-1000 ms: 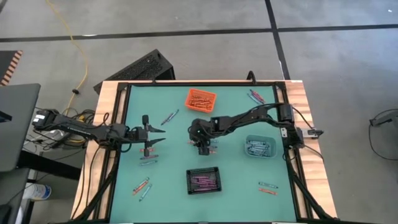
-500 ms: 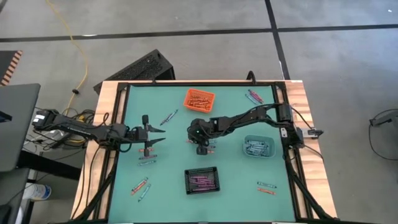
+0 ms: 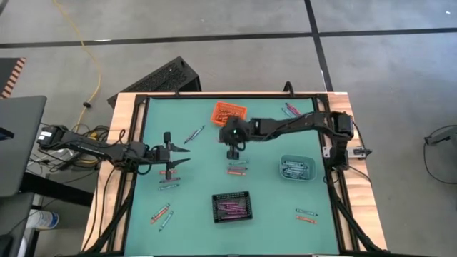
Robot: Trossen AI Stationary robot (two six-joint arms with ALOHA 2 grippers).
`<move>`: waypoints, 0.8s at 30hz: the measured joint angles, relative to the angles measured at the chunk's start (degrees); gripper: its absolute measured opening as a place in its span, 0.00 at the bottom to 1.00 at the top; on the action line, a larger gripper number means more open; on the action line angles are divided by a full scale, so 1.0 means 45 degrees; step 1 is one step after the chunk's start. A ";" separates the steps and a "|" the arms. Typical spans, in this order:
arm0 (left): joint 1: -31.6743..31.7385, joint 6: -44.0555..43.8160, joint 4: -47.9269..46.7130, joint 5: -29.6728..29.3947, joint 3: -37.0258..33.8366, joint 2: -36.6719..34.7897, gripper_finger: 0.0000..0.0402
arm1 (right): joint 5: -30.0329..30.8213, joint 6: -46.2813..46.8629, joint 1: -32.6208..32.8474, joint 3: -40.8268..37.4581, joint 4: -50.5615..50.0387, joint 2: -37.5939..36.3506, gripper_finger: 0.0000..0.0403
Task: Sort crayons
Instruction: Put the orange crayon into the orange bin
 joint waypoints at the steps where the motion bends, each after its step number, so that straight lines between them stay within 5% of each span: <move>1: 0.0000 -0.0018 -0.0004 0.0000 0.0000 0.0004 0.33 | 0.0000 -0.0243 -0.0224 0.0018 0.0132 -0.0125 0.01; 13: 0.0000 0.0015 0.0001 0.0000 0.0000 0.0003 0.33 | -0.0015 -0.0616 -0.2894 0.0019 0.0767 -0.0171 0.01; 24: 0.0000 0.0015 -0.0046 0.0000 0.0000 0.0001 0.33 | -0.0024 -0.0517 -0.3172 0.0019 0.0697 -0.0180 0.12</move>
